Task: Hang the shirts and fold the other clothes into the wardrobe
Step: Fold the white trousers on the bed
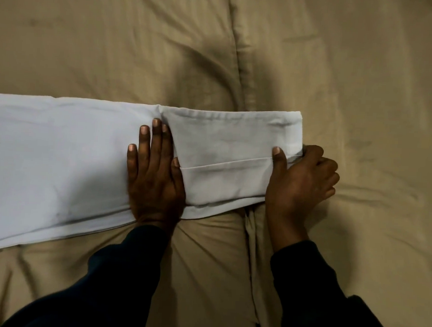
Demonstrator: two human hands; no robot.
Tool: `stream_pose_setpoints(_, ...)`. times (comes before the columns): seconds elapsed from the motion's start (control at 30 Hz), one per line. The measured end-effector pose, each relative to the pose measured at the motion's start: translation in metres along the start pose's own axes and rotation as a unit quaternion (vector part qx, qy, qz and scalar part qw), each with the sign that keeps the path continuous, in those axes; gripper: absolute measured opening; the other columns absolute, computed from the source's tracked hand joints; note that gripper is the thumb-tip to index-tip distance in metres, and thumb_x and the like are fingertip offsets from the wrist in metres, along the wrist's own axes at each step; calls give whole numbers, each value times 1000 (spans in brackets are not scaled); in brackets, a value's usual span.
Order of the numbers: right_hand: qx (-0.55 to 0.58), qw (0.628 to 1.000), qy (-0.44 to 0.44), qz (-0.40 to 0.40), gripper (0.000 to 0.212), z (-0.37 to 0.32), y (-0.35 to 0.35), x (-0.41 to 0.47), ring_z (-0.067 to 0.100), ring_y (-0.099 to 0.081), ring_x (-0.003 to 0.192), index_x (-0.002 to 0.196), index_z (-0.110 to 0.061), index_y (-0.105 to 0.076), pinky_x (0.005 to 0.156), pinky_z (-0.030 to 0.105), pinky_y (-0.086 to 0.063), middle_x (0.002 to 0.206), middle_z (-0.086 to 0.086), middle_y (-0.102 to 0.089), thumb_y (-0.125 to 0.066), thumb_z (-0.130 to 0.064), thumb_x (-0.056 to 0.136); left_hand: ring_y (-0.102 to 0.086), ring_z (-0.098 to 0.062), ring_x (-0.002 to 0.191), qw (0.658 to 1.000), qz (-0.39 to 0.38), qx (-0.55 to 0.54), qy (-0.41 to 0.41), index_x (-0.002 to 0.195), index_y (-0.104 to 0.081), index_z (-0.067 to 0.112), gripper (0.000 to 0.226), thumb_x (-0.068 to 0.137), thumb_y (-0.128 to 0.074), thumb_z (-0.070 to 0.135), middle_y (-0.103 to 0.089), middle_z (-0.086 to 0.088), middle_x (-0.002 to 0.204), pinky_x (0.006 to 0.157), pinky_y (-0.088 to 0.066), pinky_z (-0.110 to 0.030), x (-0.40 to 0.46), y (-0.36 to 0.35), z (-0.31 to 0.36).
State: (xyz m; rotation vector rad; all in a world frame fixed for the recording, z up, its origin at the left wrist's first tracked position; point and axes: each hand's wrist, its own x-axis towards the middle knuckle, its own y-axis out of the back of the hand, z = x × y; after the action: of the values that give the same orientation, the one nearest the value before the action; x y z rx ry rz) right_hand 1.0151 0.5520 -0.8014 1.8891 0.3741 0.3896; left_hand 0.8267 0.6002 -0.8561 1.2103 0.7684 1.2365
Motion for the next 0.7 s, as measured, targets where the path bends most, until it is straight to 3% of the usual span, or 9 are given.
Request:
stream_pose_setpoints(0.2,92,985,121,79,30,7,21,-4,29,-51,92,105,-10,-63,78,32,-34,101,13,-58,-66,-38,95,-10,-18,155,1000,11,-3,-5,159,-18,13,58,104,-20,28,-17,-2,167,125,-13,-43,-1,-4,-3)
stream_pose_setpoints(0.3,141,971,177,73,27,15,32,-6,23,-50,85,103,-5,-62,73,33,-38,94,12,-58,-66,-30,97,-11,-18,154,1000,14,-9,-4,159,-20,13,57,104,-20,30,-18,-3,166,125,-13,-42,-1,-5,-4)
stream_pose_setpoints(0.37,109,978,170,54,29,28,28,3,26,-51,85,102,-6,-62,73,35,-35,93,11,-60,-68,-34,94,-13,-19,154,1000,17,-15,-6,159,-22,13,57,105,-19,31,-20,-3,166,125,-12,-42,-1,-5,-4)
stream_pose_setpoints(0.47,37,996,71,30,44,37,17,13,39,-53,107,117,-10,-62,82,37,-30,118,14,-63,-70,-42,89,-14,-20,154,1000,18,-20,-9,158,-24,12,57,105,-20,31,-21,-4,165,125,-11,-41,-1,-6,-4)
stream_pose_setpoints(0.5,25,995,85,40,51,32,16,7,39,-49,118,127,-10,-59,89,39,-31,132,15,-57,-67,-45,91,-14,-19,154,1000,17,-20,-9,158,-24,12,57,104,-20,31,-21,-4,166,125,-11,-41,-1,-6,-3)
stream_pose_setpoints(0.57,48,976,214,4,58,14,12,-17,32,-35,141,146,-9,-46,110,37,-26,155,13,-39,-56,-42,99,-14,-19,154,1000,16,-21,-7,158,-24,12,57,104,-21,30,-21,-4,166,125,-12,-42,-1,-6,-4)
stream_pose_setpoints(0.6,63,954,288,-58,59,7,7,-31,26,-23,149,152,-11,-37,118,35,-18,162,9,-28,-49,-39,102,-13,-20,154,1000,15,-23,-8,158,-25,12,57,104,-21,30,-21,-4,165,125,-12,-42,-1,-6,-5)
stream_pose_setpoints(0.7,4,889,419,-186,58,4,-9,-49,12,3,154,160,-20,-11,125,41,-7,168,-4,-3,-32,-36,108,-13,-20,154,999,11,-27,-13,158,-24,11,56,105,-22,30,-21,-5,165,125,-11,-43,-2,-5,-4)
